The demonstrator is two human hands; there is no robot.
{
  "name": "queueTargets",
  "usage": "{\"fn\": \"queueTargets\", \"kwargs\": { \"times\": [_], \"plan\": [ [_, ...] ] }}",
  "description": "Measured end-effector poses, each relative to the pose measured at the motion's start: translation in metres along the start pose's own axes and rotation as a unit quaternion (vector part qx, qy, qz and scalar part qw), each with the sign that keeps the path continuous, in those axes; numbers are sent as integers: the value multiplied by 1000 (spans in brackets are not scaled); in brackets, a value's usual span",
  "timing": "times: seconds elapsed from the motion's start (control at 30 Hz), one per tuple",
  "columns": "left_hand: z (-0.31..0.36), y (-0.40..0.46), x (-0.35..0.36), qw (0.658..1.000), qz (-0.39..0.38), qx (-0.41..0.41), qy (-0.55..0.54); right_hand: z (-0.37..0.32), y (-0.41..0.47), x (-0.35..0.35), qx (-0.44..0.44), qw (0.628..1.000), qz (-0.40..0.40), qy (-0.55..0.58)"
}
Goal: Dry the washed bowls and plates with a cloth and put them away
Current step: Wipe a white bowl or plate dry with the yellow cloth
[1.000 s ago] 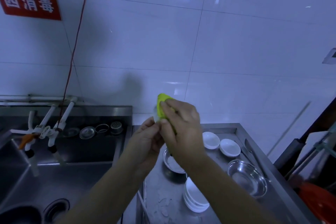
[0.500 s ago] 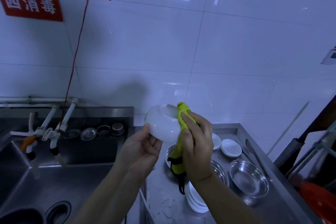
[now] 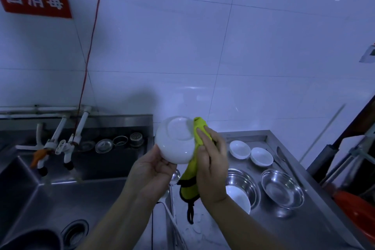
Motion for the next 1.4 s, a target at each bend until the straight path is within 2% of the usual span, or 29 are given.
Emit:
{"fn": "queueTargets", "kwargs": {
  "times": [0.07,0.23,0.3,0.4,0.5,0.57,0.7,0.87,1.0,1.07,1.33,1.4],
  "plan": [
    [5,1,-8,999,-10,4,39,4,1,3,93,993,1,72],
    [17,2,-23,980,-47,33,191,7,15,-1,182,978,-83,56],
    [17,5,-26,965,-63,48,251,5,17,-4,160,979,-124,18],
    [6,9,-29,930,-96,54,350,-6,15,-6,39,980,-175,-82],
    [-17,14,-33,897,-130,44,420,-8,6,-11,-94,946,-228,-211],
    [-34,19,-29,879,-138,50,454,1,6,-28,-79,948,-227,-209],
    [-69,32,-17,842,-117,69,522,33,11,-87,61,969,-179,-158],
    [-111,49,3,755,-210,91,615,83,9,-188,186,954,-81,-219],
    [-158,66,-6,630,-219,91,739,107,-6,-269,236,945,14,-224],
    [-189,71,-19,582,-217,82,779,122,-16,-301,259,937,37,-232],
    [-313,81,-75,476,-240,60,844,177,-53,-359,316,922,49,-220],
    [-334,82,-92,438,-247,60,862,192,-60,-364,332,917,38,-218]
  ]
}}
Point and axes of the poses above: each hand's wrist, its own y-axis towards the middle knuckle, its own x-axis out of the palm, z = x × y, the point moved 4 cm from there along y, towards the middle knuckle
